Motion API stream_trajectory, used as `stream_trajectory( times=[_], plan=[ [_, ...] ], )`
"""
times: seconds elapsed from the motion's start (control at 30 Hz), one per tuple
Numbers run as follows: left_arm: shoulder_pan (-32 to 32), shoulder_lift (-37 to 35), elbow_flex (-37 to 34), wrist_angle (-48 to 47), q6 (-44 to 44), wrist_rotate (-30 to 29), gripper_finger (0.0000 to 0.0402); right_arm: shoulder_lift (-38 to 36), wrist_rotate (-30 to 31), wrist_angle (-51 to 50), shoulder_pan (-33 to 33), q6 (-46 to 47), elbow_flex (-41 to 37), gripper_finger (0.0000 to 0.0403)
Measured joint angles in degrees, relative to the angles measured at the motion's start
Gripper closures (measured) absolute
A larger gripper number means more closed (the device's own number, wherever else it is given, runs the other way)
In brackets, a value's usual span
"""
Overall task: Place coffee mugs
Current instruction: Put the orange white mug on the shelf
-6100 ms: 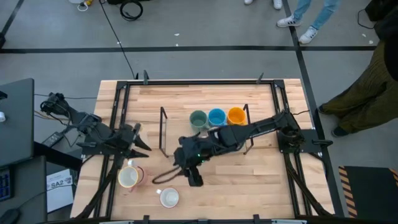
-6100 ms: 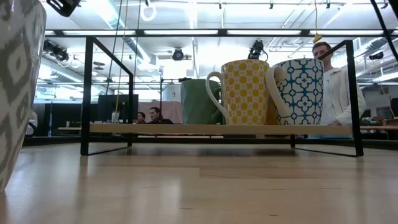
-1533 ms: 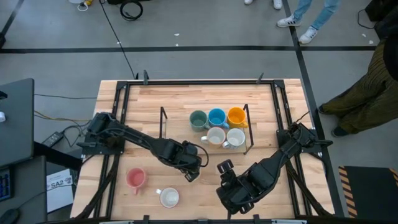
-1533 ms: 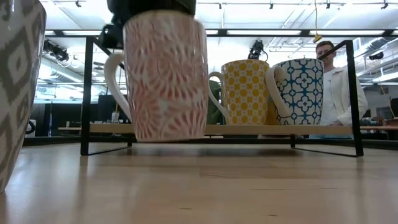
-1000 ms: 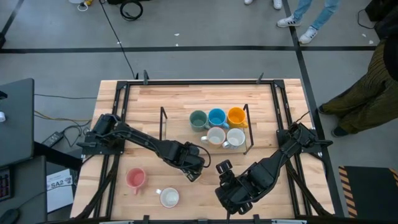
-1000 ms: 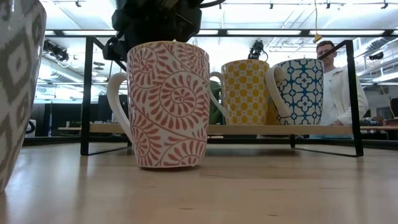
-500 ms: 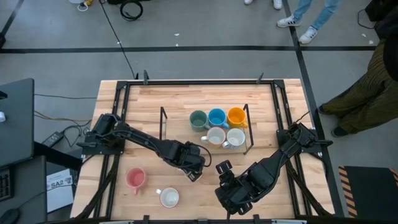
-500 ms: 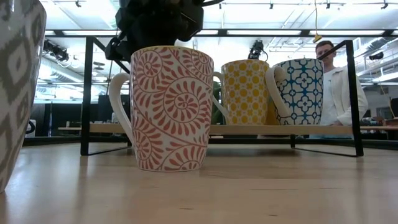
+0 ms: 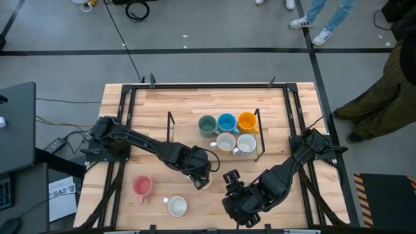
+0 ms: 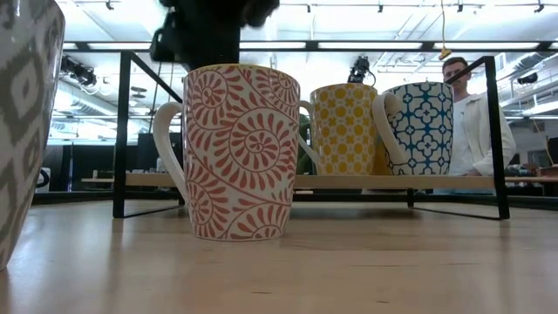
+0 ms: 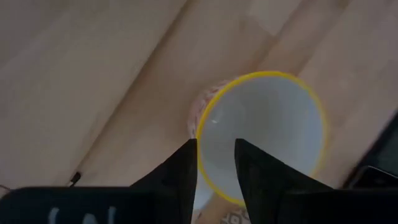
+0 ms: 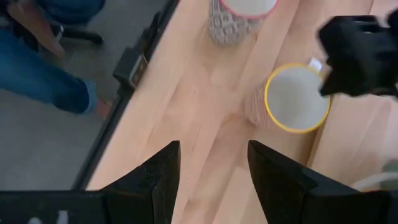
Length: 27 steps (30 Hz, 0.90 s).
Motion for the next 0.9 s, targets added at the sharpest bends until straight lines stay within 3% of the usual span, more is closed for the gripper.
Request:
stream_trajectory(
  times=[0.27, 0.47, 0.73, 0.9],
  plan=[
    [-2.57, -9.53, 0.0, -1.33, 10.59, -4.69, 0.0287, 0.03, 0.04, 9.91, -1.04, 1.51, 0.0, 0.021],
    [-12.19, -18.83, -0.02, -7.15, 16.25, -19.21, 0.0287, 0.09, -0.01, 17.88, -5.0, 9.66, 0.0, 0.021],
    [-31.2, -24.01, -0.01, -17.2, 7.47, -34.44, 0.0287, 0.09, -0.01, 22.18, -10.52, 16.44, 0.02, 0.021],
    [-39.08, -24.01, -0.02, -20.75, 1.65, -39.0, 0.0287, 0.09, 0.01, 25.7, -12.58, 18.48, -1.35, 0.021]
  ],
)
